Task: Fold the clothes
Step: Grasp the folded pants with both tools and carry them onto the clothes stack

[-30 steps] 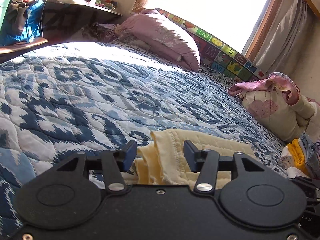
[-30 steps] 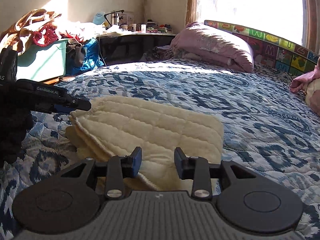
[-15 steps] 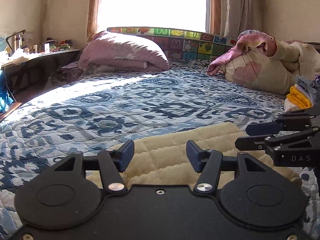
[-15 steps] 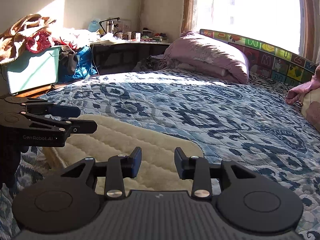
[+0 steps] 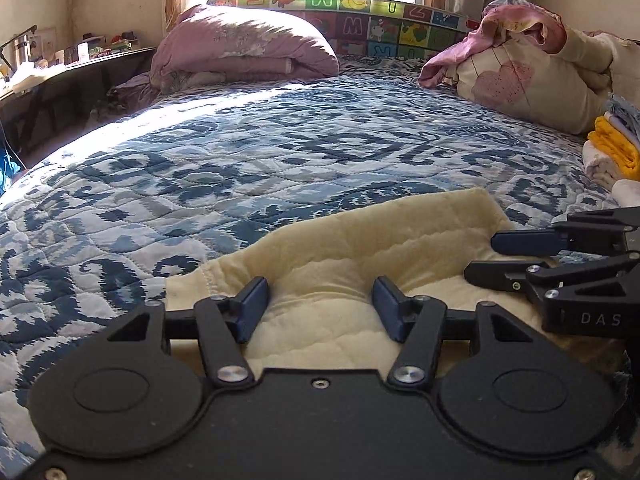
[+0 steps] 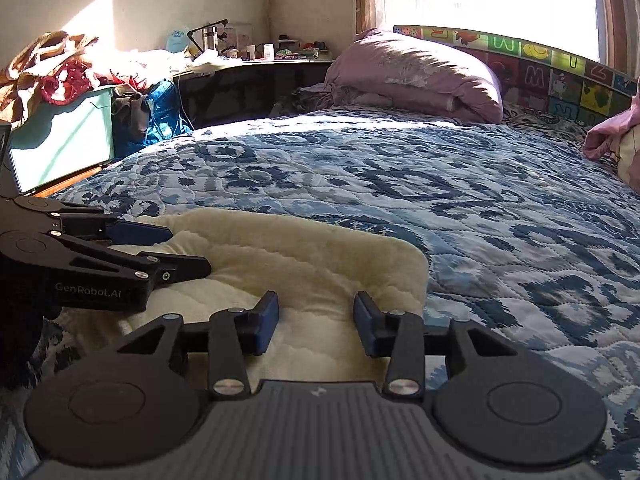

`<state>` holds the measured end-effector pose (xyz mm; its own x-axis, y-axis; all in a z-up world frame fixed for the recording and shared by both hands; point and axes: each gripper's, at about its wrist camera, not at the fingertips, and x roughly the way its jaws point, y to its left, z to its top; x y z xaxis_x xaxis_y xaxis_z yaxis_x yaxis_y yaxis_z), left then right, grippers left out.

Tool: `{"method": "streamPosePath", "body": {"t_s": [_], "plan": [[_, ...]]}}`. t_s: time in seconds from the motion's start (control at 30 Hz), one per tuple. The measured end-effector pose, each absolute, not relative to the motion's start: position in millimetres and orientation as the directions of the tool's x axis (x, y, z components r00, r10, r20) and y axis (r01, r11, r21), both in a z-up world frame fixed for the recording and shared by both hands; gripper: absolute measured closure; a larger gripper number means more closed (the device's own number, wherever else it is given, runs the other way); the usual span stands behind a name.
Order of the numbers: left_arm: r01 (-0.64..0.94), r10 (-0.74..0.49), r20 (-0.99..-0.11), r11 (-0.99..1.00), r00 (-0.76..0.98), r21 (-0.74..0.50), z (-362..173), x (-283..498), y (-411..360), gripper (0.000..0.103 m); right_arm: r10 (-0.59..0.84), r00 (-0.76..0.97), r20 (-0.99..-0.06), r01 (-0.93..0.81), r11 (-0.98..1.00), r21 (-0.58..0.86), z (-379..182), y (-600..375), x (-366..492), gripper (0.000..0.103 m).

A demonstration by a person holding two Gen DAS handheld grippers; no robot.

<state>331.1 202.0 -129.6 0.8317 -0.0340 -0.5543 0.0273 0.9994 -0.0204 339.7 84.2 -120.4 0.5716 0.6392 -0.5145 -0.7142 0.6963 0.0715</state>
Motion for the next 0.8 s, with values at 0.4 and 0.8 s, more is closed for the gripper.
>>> {"method": "streamPosePath", "body": {"t_s": [0.4,0.8], "plan": [[-0.048,-0.092,-0.451,0.956,0.888,-0.290,-83,291,254,0.033,0.618,0.576,-0.535,-0.707,0.705,0.053,-79,69,315,0.054],[-0.218,-0.254,-0.497,0.672,0.830,-0.708,-116,268,334,0.029,0.664,0.556,-0.500,-0.297,0.720,0.627,-127,-16,348,0.041]]}}
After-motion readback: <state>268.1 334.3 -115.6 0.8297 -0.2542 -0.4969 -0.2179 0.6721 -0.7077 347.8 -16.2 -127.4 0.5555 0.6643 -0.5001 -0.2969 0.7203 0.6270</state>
